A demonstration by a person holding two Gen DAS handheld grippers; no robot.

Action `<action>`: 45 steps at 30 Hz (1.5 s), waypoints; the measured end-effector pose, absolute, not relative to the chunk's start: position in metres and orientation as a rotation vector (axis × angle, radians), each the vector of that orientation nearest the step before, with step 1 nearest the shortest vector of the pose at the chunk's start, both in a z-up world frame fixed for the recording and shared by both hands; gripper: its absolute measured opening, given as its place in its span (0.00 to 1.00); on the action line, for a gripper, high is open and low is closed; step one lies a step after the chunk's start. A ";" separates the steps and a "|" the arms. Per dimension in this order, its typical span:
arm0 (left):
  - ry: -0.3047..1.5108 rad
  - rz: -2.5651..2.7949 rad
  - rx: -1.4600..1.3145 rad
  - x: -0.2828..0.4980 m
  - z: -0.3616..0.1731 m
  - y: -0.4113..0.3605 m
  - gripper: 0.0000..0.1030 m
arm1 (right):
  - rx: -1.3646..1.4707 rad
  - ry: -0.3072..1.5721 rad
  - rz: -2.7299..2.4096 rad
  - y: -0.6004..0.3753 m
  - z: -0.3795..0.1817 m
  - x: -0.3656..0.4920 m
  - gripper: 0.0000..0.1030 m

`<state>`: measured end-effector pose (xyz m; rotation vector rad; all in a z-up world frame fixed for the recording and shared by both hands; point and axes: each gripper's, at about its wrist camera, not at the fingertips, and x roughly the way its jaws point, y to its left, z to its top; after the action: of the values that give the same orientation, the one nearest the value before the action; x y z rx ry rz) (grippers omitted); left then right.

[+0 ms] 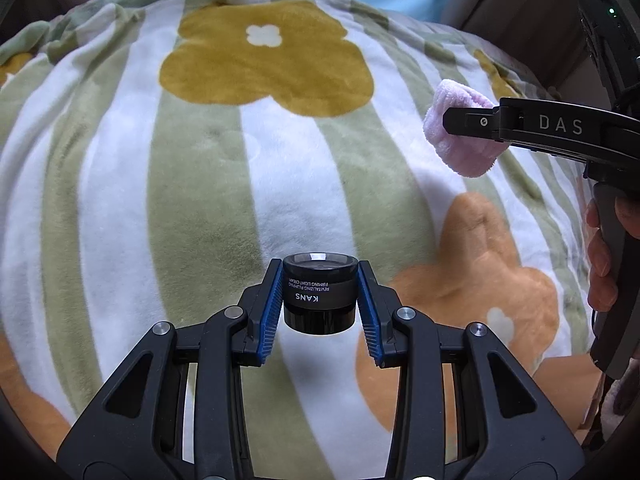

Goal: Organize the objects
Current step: 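Carry the black cylinder and pink wristband over the cardboard box, then lower both items into the cardboard box and open both tools to release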

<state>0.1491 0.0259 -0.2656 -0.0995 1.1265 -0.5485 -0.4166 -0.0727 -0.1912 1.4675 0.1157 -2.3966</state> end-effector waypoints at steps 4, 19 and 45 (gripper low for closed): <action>1.104 -0.544 -0.110 0.142 -0.244 0.031 0.31 | 1.424 0.140 -2.403 -0.071 -0.172 -0.410 0.47; 0.996 -0.487 -0.142 0.058 -0.153 0.054 0.31 | 1.224 0.213 -2.358 -0.039 -0.092 -0.338 0.47; 1.129 -0.356 -0.265 -0.163 -0.196 0.060 0.31 | 1.269 0.401 -1.999 0.065 -0.131 -0.114 0.47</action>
<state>-0.1629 0.0597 -0.1957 -0.2647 1.1293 -0.3560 -0.1144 0.0653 -0.1314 1.2686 0.4009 -1.9987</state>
